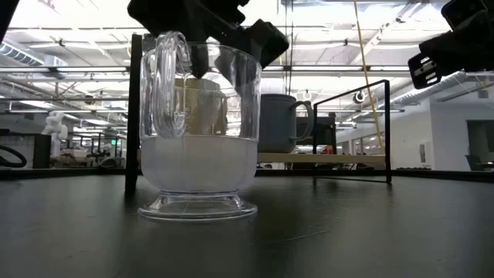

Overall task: Stack small to large cups/mugs on shelf
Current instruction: Put the transparent mug on the shelf

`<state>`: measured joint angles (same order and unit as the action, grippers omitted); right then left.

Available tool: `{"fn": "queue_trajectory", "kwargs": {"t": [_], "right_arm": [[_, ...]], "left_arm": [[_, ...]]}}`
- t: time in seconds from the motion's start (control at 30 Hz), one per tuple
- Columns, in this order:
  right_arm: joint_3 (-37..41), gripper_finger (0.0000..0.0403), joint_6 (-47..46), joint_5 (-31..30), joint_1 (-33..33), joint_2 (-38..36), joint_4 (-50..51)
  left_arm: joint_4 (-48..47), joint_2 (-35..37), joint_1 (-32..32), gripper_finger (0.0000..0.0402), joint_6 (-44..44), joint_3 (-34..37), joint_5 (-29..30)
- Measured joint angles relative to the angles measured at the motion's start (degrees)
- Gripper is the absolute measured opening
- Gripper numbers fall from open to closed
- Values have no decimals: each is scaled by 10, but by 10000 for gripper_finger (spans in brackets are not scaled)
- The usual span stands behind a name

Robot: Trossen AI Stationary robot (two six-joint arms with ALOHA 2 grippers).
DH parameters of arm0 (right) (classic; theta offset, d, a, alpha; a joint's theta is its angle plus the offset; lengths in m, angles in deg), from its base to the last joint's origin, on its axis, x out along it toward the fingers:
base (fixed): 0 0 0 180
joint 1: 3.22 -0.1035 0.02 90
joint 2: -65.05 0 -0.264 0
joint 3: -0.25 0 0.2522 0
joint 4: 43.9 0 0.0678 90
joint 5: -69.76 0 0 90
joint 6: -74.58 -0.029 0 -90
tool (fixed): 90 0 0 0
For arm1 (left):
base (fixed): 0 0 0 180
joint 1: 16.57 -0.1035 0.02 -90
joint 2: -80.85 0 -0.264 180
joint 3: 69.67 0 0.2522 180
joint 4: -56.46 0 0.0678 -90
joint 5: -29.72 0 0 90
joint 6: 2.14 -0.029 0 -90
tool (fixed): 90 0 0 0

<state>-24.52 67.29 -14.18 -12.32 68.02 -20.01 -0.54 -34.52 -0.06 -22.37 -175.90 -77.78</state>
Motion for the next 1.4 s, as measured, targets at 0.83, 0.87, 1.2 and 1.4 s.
{"fn": "queue_trajectory", "kwargs": {"t": [0.83, 0.87, 1.2, 1.4], "right_arm": [[0, 0, 0, 0, 0, 0, -4], [0, 0, 0, 0, 0, 0, -4], [0, 0, 0, 0, 0, 0, -4], [0, 0, 0, 0, 0, 0, -4]], "left_arm": [[18, -10, -1, 120, -1, 0, -2], [20, -10, -2, 112, 0, 0, -2], [42, -10, -5, 40, 21, 0, -2], [43, -10, -11, 7, 61, 0, -3]]}}
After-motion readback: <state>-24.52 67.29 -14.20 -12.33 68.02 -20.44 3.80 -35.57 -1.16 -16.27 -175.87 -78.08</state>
